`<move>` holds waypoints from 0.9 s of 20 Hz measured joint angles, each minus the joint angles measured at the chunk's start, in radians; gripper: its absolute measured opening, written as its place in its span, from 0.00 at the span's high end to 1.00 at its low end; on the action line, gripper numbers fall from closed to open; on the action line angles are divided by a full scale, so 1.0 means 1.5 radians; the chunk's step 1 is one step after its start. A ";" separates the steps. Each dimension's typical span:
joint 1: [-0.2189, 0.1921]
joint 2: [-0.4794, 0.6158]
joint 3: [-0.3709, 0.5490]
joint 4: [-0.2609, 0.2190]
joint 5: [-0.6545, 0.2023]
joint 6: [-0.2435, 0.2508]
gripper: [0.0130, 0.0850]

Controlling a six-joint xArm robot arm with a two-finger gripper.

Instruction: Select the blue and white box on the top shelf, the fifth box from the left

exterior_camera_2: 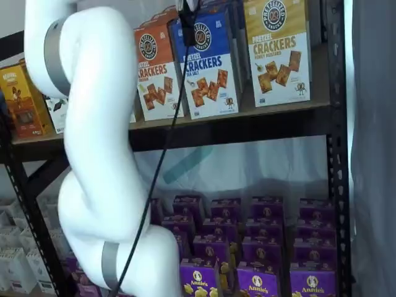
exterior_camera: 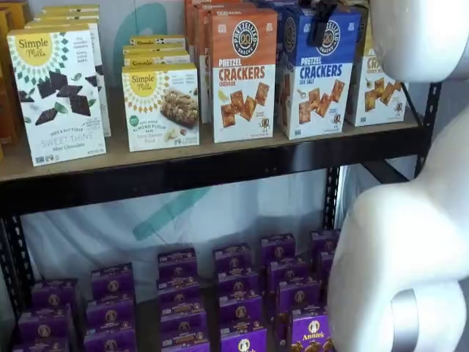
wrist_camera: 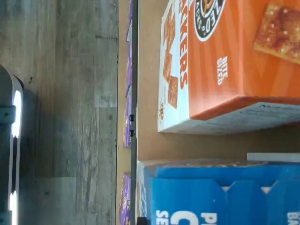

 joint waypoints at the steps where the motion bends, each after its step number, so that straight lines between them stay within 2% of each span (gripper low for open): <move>1: 0.000 -0.002 0.002 -0.001 -0.001 0.000 0.28; 2: 0.001 -0.004 0.005 -0.004 -0.003 0.000 0.33; 9: -0.004 -0.001 -0.008 0.009 0.024 0.000 0.33; 18: -0.015 -0.068 0.050 0.016 0.018 -0.006 0.33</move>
